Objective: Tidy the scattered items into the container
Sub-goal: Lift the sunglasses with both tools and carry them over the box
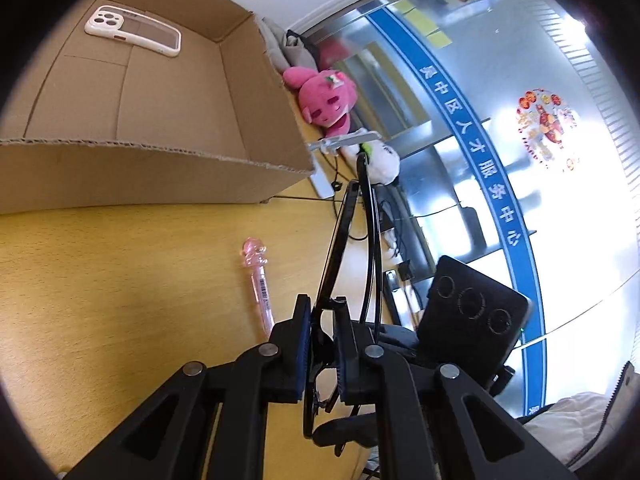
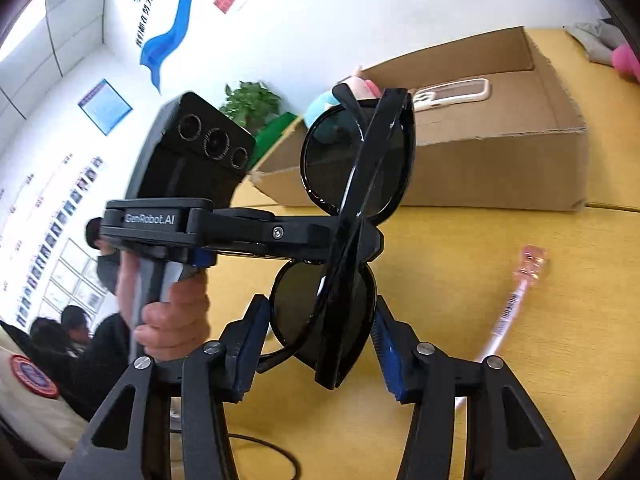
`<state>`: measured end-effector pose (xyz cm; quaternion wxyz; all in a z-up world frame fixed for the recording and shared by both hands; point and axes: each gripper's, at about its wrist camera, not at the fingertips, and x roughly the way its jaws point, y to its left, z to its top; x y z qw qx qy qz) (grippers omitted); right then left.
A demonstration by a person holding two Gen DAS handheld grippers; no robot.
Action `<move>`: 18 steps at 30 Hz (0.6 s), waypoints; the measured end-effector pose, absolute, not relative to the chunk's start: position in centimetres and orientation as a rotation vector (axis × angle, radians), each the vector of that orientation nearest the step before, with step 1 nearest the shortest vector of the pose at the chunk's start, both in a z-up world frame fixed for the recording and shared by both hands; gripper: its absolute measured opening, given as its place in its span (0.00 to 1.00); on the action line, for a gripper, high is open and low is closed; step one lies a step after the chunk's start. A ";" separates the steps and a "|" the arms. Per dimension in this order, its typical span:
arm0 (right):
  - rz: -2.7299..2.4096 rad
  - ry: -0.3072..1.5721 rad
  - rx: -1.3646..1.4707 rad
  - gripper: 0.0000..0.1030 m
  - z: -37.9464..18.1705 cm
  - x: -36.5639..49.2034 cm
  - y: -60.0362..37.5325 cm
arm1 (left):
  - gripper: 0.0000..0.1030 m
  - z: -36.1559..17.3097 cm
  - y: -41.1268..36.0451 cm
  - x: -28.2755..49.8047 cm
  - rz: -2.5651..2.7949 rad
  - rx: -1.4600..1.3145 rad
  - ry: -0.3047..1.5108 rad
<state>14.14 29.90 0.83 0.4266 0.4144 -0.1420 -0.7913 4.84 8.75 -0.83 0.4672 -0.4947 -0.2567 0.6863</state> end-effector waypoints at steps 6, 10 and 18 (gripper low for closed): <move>-1.990 -0.365 1.024 0.31 1.8 12.6 30.3 | 0.11 0.6 8.1 5.2 1.707 -1.169 -0.606; -2.024 -0.328 0.998 0.27 3.0 12.2 29.3 | 0.10 1.7 7.4 4.8 1.733 -1.145 -0.605; -2.061 -0.355 0.943 0.27 4.1 12.8 29.0 | 0.18 4.0 4.6 4.3 1.796 -1.054 -0.648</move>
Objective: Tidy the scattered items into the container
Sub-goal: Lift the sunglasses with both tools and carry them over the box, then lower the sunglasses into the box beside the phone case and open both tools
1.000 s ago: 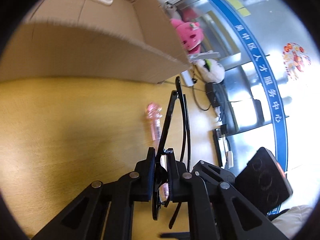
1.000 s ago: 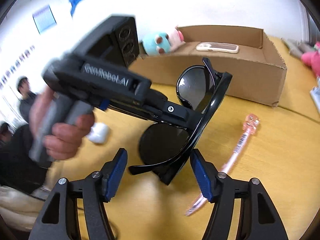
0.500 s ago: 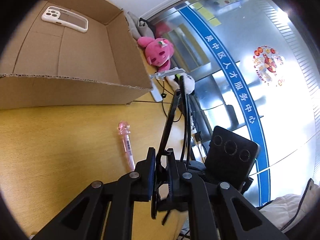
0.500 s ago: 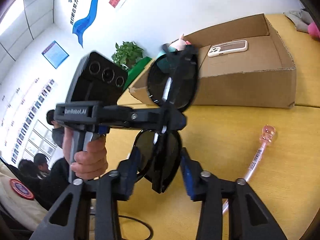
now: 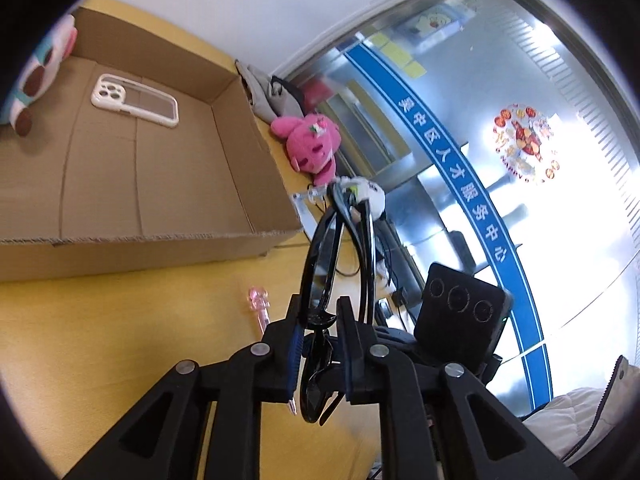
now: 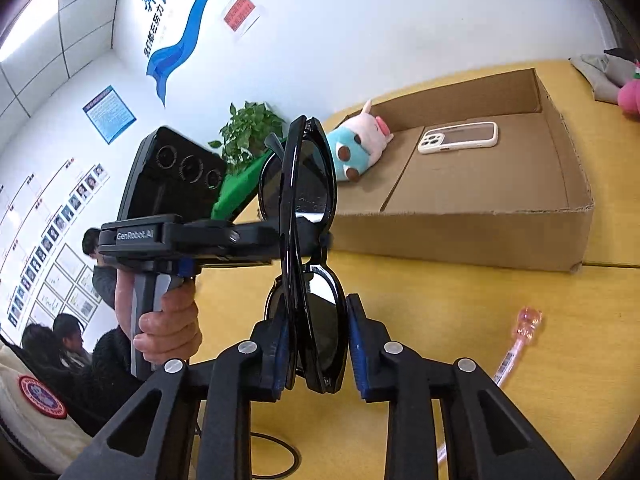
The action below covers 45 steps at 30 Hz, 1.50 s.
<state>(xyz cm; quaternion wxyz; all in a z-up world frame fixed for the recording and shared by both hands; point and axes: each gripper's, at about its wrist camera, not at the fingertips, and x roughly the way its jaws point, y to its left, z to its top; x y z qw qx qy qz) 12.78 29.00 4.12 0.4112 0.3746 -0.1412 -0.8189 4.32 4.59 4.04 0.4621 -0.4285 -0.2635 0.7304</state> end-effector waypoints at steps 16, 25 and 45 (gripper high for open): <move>-2.077 -0.330 0.939 0.27 4.8 11.6 28.4 | 0.72 6.5 4.9 3.7 1.777 -0.931 -0.635; -2.070 -0.321 0.928 0.27 5.1 10.9 27.9 | 0.31 5.5 4.7 1.6 1.785 -1.017 -0.651; -2.049 -0.400 0.927 0.27 9.8 -2.9 24.4 | 0.25 10.3 2.5 -12.6 1.798 -1.043 -0.633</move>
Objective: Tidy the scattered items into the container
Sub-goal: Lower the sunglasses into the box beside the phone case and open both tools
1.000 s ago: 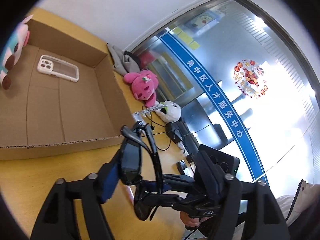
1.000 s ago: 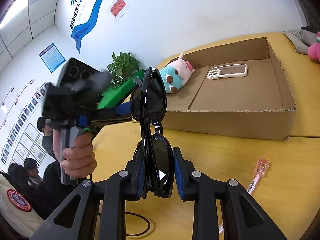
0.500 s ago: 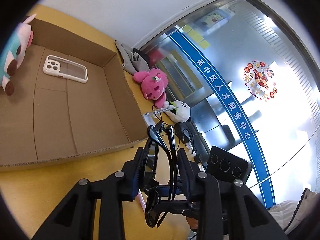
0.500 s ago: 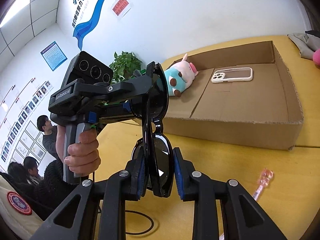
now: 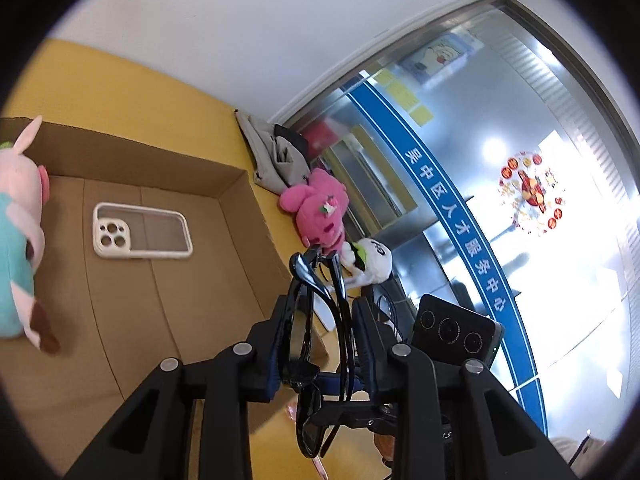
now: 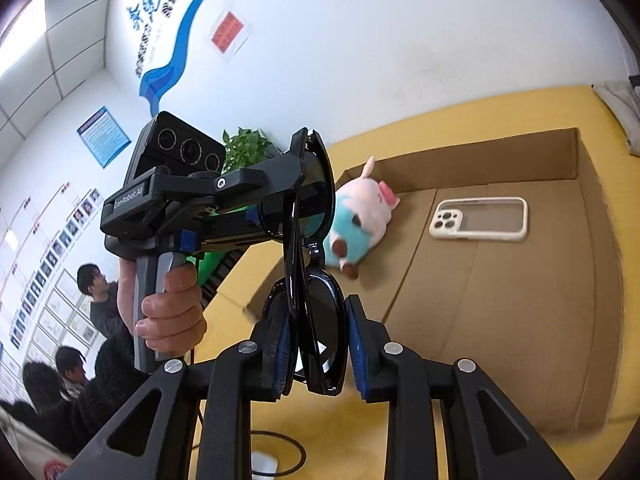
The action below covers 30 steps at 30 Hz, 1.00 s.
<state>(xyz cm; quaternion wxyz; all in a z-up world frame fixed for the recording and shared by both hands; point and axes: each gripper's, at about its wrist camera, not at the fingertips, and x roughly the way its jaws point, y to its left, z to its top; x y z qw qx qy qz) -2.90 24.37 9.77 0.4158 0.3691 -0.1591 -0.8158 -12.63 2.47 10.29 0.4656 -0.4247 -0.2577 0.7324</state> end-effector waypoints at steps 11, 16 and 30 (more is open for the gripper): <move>-1.987 -0.580 1.200 0.26 4.2 -10.9 23.3 | 0.23 2.0 2.8 -20.4 1.749 -1.297 -0.773; -1.974 -0.629 1.320 0.24 1.4 -12.5 23.6 | 0.23 -1.4 3.8 -22.1 1.730 -1.415 -0.784; -1.956 -0.609 1.654 0.12 -3.3 -15.6 22.5 | 0.23 -6.8 5.1 -23.8 1.715 -1.665 -0.718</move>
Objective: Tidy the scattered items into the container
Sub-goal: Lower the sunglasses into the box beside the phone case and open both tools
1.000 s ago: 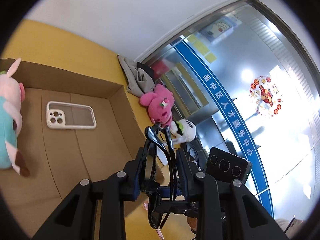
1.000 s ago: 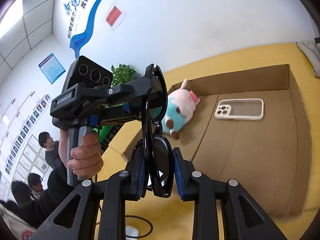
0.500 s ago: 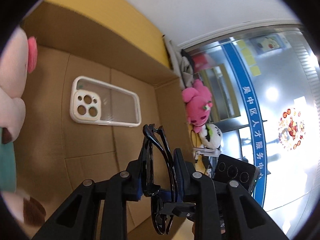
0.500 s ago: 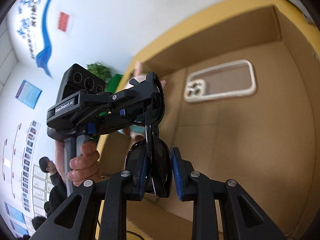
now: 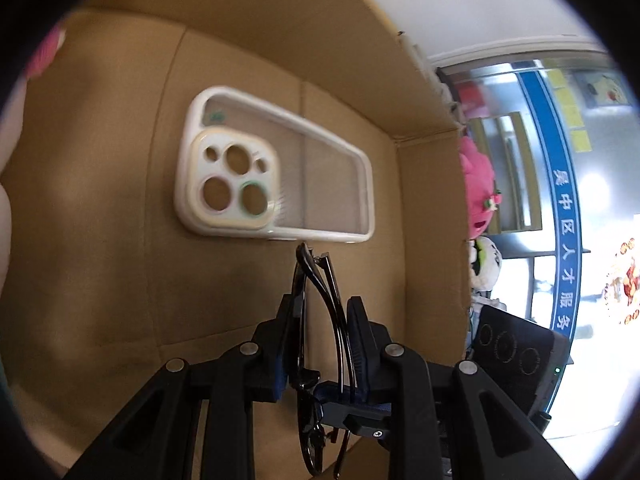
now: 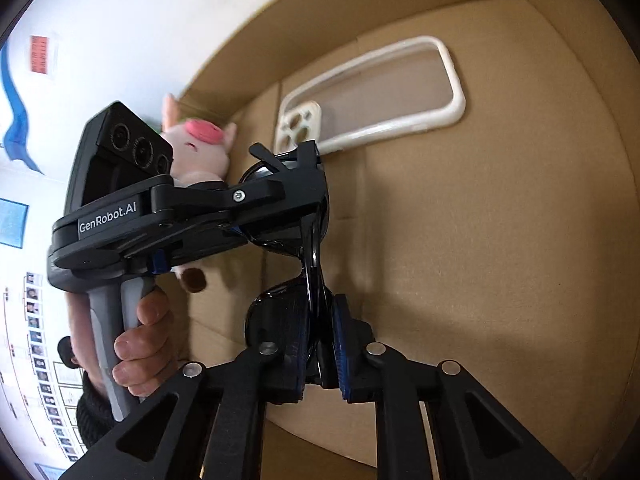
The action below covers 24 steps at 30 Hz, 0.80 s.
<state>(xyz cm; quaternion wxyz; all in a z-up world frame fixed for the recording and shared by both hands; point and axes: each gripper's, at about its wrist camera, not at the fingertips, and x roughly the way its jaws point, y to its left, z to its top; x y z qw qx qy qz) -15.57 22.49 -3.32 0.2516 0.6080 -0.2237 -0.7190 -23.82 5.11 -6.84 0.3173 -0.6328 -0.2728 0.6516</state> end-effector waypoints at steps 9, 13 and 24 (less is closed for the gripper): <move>-1.963 -0.578 1.695 0.12 -3.3 -15.6 21.0 | 0.24 -7.2 4.8 -23.5 1.734 -1.666 -0.712; -1.961 -0.565 1.702 0.14 -3.5 -16.3 20.3 | 0.27 -6.6 5.0 -23.1 1.779 -1.660 -0.673; -1.997 -0.569 1.610 0.75 -1.7 -14.9 20.1 | 0.41 1.5 3.2 -19.6 2.005 -1.459 -0.568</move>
